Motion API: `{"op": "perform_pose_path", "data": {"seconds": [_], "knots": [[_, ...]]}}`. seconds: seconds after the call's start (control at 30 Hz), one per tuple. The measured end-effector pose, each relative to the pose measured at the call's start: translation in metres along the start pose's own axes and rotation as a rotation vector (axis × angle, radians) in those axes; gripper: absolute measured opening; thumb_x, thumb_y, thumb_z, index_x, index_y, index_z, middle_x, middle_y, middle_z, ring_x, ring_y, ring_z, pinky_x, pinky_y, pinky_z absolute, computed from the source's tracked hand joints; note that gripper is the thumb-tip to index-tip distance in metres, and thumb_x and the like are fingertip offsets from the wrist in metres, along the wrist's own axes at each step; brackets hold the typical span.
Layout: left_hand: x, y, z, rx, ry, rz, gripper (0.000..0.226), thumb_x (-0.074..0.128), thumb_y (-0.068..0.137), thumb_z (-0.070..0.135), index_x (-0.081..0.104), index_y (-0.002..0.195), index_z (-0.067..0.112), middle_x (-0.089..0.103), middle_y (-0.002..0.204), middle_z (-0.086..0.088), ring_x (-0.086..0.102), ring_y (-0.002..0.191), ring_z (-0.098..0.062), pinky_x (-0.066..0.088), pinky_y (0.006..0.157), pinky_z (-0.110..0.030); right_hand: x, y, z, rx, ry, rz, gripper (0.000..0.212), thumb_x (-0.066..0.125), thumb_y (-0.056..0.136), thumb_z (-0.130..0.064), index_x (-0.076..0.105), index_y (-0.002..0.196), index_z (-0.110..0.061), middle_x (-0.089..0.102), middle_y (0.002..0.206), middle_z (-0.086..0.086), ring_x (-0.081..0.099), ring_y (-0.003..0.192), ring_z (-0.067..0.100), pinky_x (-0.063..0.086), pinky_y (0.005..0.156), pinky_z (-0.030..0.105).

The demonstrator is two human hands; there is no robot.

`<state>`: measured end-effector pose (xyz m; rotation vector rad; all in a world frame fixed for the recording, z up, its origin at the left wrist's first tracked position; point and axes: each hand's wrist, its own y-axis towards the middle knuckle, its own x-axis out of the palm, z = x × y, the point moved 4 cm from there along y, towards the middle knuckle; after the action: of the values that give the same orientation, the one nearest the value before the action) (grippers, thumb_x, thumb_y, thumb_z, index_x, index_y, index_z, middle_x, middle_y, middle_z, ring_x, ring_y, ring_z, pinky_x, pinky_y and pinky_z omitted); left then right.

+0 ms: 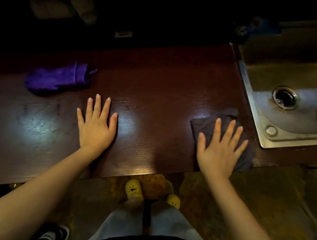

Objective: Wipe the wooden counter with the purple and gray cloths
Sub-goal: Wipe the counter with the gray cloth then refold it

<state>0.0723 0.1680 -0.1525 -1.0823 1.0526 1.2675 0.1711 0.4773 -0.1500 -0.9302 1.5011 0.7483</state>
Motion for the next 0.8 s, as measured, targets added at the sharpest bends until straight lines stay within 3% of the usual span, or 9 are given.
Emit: {"op": "perform_pose_path", "data": {"seconds": [0.2,0.3,0.43,0.57,0.7,0.8], "knots": [[0.001,0.0,0.0,0.004,0.0,-0.004,0.057,0.019,0.093,0.049,0.018,0.144,0.025,0.013,0.156,-0.007,0.003,0.144,-0.023,0.0,0.114,-0.052,0.012,-0.032,-0.087,-0.118,0.023,-0.021,0.071,0.029,0.089,-0.054,0.026,0.147,-0.014,0.019,0.153,0.025,0.011,0.141,0.046,0.006,0.111,0.065],[0.001,0.001,-0.002,0.01,-0.001,-0.007,0.057,0.019,0.092,0.049,0.018,0.145,0.025,0.013,0.156,-0.006,0.002,0.144,-0.022,-0.001,0.114,-0.052,0.016,-0.029,-0.104,-0.367,0.018,-0.056,0.071,0.03,0.089,-0.057,0.023,0.148,-0.02,0.013,0.157,0.018,0.004,0.144,0.04,0.003,0.113,0.061],[0.0,0.001,-0.003,0.018,-0.006,-0.007,0.057,0.019,0.092,0.049,0.019,0.144,0.026,0.014,0.156,-0.006,0.003,0.144,-0.021,0.0,0.114,-0.052,0.012,0.01,-0.083,-0.66,0.028,-0.084,0.067,0.034,0.085,-0.062,0.028,0.145,-0.033,0.02,0.157,0.005,0.009,0.146,0.029,0.007,0.115,0.056],[-0.002,0.002,-0.004,0.01,-0.013,-0.015,0.058,0.018,0.091,0.051,0.019,0.144,0.027,0.013,0.156,-0.005,0.002,0.144,-0.02,0.001,0.115,-0.051,0.001,0.078,-0.035,-0.511,-0.007,-0.064,0.067,0.03,0.083,-0.062,0.031,0.144,-0.033,0.025,0.156,0.004,0.016,0.144,0.028,0.011,0.114,0.054],[-0.001,0.0,-0.003,0.003,-0.012,-0.027,0.058,0.017,0.091,0.051,0.017,0.144,0.028,0.012,0.156,-0.004,0.001,0.144,-0.019,0.0,0.115,-0.051,-0.012,0.118,0.006,-0.35,-0.04,-0.072,0.071,0.019,0.084,-0.064,0.022,0.147,-0.032,0.016,0.158,0.004,0.007,0.146,0.026,0.003,0.116,0.05],[0.001,0.001,-0.003,-0.004,-0.01,-0.034,0.059,0.015,0.091,0.051,0.016,0.144,0.028,0.011,0.156,-0.004,0.0,0.144,-0.019,-0.001,0.115,-0.051,-0.009,0.118,-0.001,-0.251,-0.018,-0.027,0.069,0.021,0.087,-0.061,0.021,0.148,-0.029,0.013,0.159,0.006,0.004,0.146,0.026,0.002,0.116,0.049]]}}
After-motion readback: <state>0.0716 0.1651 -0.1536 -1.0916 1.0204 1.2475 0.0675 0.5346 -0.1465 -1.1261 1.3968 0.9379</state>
